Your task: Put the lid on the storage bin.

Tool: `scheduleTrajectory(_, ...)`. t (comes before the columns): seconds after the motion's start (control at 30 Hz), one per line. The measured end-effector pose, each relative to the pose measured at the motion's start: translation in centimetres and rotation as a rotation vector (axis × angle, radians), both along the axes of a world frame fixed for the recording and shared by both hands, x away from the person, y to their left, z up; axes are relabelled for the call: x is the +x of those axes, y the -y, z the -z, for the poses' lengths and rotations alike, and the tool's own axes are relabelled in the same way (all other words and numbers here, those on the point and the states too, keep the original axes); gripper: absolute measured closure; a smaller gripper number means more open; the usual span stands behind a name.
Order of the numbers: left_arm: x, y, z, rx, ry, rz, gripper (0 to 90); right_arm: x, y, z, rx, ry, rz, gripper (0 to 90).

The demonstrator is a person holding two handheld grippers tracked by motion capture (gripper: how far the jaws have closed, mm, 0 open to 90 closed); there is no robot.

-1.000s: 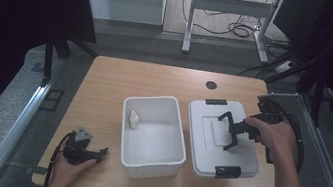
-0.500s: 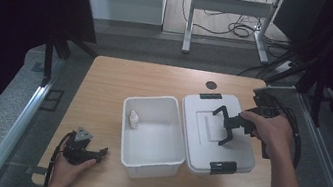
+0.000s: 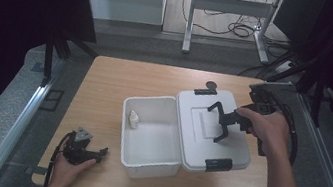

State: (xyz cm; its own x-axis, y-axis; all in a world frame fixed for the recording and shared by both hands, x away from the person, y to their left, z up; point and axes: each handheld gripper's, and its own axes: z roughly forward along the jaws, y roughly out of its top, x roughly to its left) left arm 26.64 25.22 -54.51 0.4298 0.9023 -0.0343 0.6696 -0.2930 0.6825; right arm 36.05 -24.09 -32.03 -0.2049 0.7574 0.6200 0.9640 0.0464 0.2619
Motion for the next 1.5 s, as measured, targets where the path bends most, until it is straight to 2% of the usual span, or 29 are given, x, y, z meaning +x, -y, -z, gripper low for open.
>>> scheduleTrajectory(0.2, 0.0, 0.0, 0.0, 0.0, 0.0, 0.0, 12.5, 0.1, -0.8, -0.1, 0.035, -0.001, -0.01, 83.3)
scheduleTrajectory(0.53, 0.0, 0.0, 0.0, 0.002, 0.0, 0.0, 12.6, 0.2, -2.9, -0.1, 0.038, -0.007, -0.038, 83.0)
scheduleTrajectory(0.63, 0.0, 0.0, 0.0, 0.002, 0.0, 0.0, 12.6, 0.2, -3.4, -0.2, 0.055, -0.004, -0.047, 83.2)
scheduleTrajectory(0.87, 0.0, 0.0, 0.0, 0.002, -0.001, 0.004, 12.5, 0.3, -4.2, -0.1, 0.042, -0.01, -0.046, 83.1)
scheduleTrajectory(1.13, 0.0, 0.0, 0.0, 0.002, -0.001, 0.007, 12.4, -0.5, -6.0, -0.1, 0.05, -0.023, -0.054, 83.1)
scheduleTrajectory(1.5, 0.0, 0.0, 0.0, 0.001, -0.001, 0.009, 12.4, -0.6, -8.5, -0.2, 0.024, -0.029, -0.057, 83.0)
